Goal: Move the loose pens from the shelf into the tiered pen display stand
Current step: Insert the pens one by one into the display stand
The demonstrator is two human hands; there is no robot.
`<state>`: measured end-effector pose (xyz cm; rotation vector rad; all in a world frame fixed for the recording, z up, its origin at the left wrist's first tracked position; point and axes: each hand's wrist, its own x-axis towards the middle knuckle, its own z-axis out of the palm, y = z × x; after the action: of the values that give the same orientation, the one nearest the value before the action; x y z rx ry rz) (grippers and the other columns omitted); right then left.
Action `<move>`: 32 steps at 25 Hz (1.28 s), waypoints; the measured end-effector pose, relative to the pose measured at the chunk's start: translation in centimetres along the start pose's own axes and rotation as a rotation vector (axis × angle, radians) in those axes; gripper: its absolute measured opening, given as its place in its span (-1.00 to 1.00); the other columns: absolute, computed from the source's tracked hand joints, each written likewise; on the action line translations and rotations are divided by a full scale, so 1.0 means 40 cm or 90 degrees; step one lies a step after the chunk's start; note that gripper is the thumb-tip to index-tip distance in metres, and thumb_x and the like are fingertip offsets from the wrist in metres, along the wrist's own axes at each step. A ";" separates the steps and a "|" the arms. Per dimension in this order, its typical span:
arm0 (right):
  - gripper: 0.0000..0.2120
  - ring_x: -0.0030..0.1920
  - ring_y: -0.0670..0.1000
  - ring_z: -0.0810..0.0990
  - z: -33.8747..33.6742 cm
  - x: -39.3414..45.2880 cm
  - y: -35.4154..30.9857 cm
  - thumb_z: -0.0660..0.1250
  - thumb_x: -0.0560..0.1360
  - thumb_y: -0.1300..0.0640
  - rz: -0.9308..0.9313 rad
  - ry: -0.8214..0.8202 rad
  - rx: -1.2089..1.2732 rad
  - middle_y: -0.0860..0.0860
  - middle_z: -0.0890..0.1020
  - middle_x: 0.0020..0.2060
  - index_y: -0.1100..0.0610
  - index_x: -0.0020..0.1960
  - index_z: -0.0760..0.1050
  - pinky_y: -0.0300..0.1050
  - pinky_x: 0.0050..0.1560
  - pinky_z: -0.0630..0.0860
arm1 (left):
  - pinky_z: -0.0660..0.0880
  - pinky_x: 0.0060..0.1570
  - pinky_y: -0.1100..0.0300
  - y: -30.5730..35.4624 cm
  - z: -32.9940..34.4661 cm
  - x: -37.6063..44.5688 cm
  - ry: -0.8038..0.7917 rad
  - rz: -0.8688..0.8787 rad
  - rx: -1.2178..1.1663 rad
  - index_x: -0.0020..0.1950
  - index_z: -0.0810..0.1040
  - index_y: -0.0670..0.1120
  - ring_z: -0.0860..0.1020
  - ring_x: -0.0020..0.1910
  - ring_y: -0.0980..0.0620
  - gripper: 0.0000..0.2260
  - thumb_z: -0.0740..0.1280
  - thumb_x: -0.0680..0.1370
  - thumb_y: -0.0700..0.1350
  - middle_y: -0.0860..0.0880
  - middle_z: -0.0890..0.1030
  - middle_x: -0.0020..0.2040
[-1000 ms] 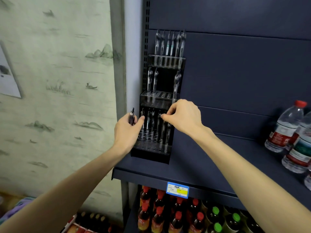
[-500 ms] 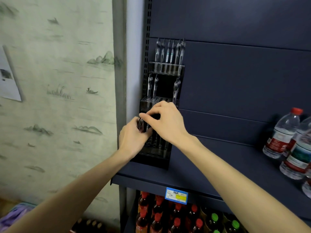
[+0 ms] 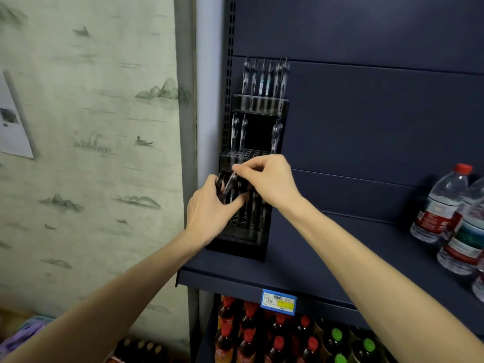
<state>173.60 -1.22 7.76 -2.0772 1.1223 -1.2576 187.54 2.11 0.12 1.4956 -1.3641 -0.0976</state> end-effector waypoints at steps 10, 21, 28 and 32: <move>-0.82 -0.37 -0.22 0.52 -0.111 -0.014 0.060 0.43 0.58 -0.03 -0.010 0.039 -0.118 -0.17 0.65 -0.32 0.04 -0.08 0.72 -0.11 -0.18 0.51 | 0.28 -0.33 0.14 -0.017 0.001 0.050 0.081 -0.122 -0.424 -0.02 0.40 0.07 0.37 -0.37 0.09 -0.89 0.09 0.60 -0.01 0.01 0.52 -0.28; -0.82 0.01 -0.01 0.62 -0.103 -0.009 0.077 0.37 0.59 -0.09 -0.087 0.075 -0.200 -0.15 0.68 -0.09 -0.03 -0.04 0.67 0.09 0.05 0.59 | 0.43 -0.39 0.20 -0.018 -0.009 0.073 0.093 -0.056 -0.427 0.03 0.43 0.02 0.55 -0.31 0.08 -0.87 0.16 0.72 -0.17 0.00 0.61 -0.20; -0.79 0.07 -0.03 0.58 -0.102 -0.012 0.066 0.35 0.60 -0.10 -0.121 0.068 -0.227 -0.15 0.68 -0.08 -0.01 -0.02 0.69 0.03 0.06 0.57 | 0.60 -0.27 0.21 -0.003 -0.006 0.077 0.065 -0.029 -0.440 0.13 0.45 -0.05 0.66 -0.19 0.04 -0.95 0.21 0.72 -0.17 -0.08 0.66 -0.09; -0.79 0.05 -0.06 0.49 -0.084 -0.027 0.064 0.34 0.60 -0.12 -0.115 0.030 -0.290 -0.14 0.64 -0.08 -0.04 -0.02 0.67 -0.09 -0.05 0.45 | 0.62 -0.26 0.23 0.006 -0.005 0.064 0.036 -0.044 -0.473 0.17 0.47 -0.15 0.66 -0.23 0.10 -0.92 0.29 0.68 -0.22 -0.10 0.65 -0.07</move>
<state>169.36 -1.66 6.96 -2.5403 1.3694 -1.2215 188.39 0.34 1.78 0.9047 -1.0580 -0.5407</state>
